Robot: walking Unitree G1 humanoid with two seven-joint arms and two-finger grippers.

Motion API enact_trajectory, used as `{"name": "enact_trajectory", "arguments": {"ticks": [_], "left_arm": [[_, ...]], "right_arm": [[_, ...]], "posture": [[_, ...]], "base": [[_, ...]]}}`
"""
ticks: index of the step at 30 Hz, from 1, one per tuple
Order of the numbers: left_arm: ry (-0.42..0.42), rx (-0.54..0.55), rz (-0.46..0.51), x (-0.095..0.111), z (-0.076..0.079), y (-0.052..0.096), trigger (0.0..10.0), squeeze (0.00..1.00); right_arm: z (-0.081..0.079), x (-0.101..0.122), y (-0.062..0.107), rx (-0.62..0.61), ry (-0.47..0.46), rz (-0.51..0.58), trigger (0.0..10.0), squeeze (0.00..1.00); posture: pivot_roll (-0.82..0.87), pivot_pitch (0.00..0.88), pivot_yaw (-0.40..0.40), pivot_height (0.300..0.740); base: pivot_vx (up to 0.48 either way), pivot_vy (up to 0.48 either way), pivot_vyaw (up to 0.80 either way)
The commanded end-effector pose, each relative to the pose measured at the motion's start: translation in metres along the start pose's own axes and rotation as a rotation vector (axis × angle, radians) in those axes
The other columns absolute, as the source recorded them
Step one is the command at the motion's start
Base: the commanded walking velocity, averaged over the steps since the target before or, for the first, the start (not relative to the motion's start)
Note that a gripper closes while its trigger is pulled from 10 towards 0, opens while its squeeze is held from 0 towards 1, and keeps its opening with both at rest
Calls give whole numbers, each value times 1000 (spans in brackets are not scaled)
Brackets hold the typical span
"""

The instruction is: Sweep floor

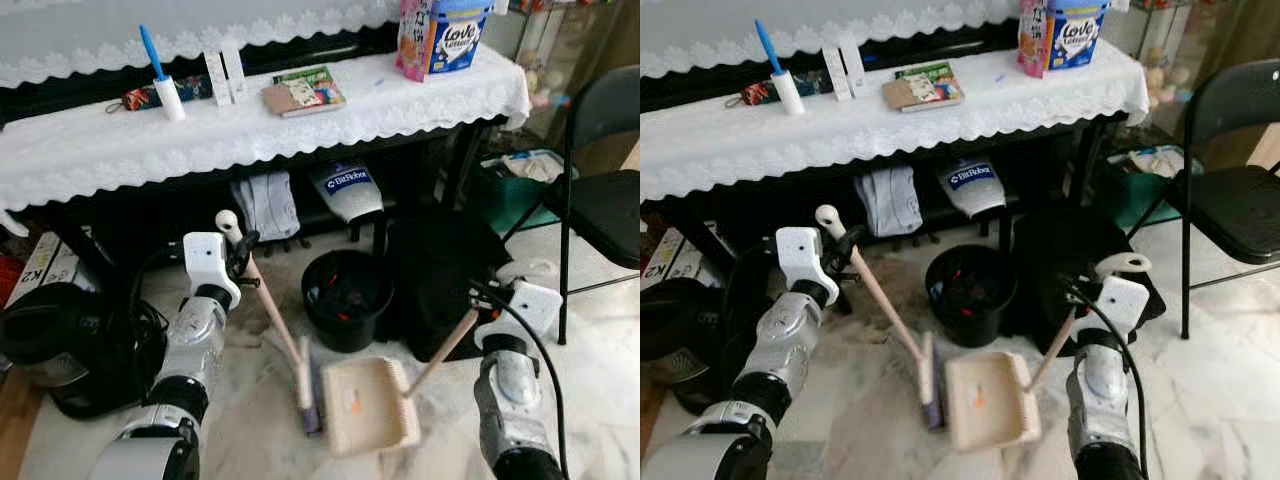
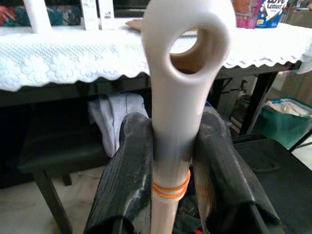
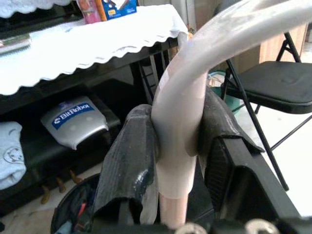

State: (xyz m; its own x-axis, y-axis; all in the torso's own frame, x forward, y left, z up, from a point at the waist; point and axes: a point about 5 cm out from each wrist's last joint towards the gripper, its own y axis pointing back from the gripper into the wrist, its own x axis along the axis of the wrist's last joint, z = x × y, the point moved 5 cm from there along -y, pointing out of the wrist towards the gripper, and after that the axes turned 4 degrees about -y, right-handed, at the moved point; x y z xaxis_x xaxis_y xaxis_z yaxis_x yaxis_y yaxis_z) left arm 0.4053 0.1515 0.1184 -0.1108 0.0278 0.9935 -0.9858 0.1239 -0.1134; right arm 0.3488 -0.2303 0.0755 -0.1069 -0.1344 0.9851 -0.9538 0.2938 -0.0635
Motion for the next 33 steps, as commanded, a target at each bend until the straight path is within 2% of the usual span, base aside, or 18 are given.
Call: {"name": "enact_trajectory", "arguments": {"ticks": [1,15,28,33], "left_arm": [[-20,3,23,6,-6,-1,10000,0],[-46,-37,4,8,-7,-5,10000,0],[-74,-22,3,11,-14,-8,10000,0],[-88,-9,4,12,-18,-8,10000,0]], "right_arm": [[-7,12,-2,13,-2,51,10000,0],[-3,10,1,-15,36,63,10000,0],[4,12,2,-43,84,77,10000,0],[7,20,2,-55,113,110,10000,0]], "posture": [[-234,0,105,740],[-253,0,176,740],[-252,0,186,740],[-264,0,188,740]], "base": [[0,0,0],[0,0,0],[0,0,0],[0,0,0]]}}
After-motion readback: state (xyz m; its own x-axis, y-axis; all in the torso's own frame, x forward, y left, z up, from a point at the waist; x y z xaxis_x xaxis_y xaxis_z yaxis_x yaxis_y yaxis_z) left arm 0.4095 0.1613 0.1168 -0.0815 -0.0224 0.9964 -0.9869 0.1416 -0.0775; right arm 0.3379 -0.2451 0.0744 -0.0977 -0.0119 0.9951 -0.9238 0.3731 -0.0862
